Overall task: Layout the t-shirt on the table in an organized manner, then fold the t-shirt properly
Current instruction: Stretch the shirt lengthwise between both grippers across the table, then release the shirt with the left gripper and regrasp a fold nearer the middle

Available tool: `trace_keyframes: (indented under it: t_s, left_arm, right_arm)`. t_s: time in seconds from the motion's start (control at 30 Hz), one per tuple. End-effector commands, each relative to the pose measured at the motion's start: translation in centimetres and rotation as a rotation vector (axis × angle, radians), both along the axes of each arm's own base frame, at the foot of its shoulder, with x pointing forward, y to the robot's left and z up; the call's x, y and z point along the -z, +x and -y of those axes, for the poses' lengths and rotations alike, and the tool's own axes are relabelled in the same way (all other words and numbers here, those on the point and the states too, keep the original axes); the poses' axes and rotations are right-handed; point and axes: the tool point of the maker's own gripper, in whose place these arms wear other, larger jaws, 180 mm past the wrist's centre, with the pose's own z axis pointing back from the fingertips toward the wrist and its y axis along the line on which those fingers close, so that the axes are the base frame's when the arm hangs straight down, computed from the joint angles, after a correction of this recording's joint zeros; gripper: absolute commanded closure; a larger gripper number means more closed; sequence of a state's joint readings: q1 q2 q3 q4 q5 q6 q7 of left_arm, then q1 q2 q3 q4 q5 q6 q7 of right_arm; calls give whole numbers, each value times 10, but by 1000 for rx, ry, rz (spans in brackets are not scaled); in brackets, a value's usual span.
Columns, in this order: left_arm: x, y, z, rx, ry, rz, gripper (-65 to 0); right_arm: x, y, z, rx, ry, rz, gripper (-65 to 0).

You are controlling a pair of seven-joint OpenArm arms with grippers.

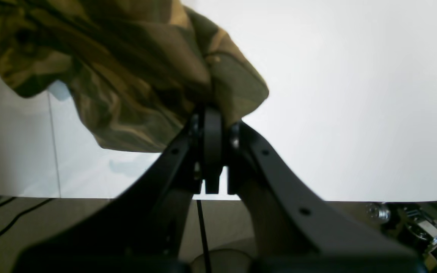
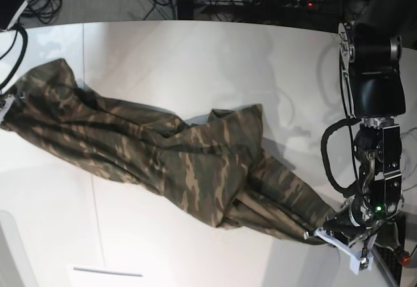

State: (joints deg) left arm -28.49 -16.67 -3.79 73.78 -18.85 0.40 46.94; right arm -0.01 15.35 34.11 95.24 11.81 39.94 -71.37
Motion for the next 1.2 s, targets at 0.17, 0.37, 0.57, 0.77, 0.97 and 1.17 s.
trace_keyframes:
  t_s: [0.17, 0.37, 0.57, 0.77, 0.97, 1.17]
  left_arm:
    - [26, 10, -24, -62, 2, 45, 0]
    - [76, 6, -20, -37, 57, 16, 0]
    - [103, -1, -27, -51, 79, -5, 0]
    - [92, 1, -38, -59, 90, 26, -332]
    - [43, -5, -28, -39, 63, 157, -650]
    - [30, -81, 7, -67, -225, 137, -617]
  right_arm:
    - [-3, -1, 3, -9, -15, 7, -6]
    - [14, -4, -22, -19, 56, 27, -6]
    - [40, -11, -35, -6, 133, 9, -6]
    - [47, -13, -37, 0, 154, 9, -6]
    - [47, -13, -38, 0, 156, 9, -6]
    - [49, -13, -44, 1, 169, 9, -6]
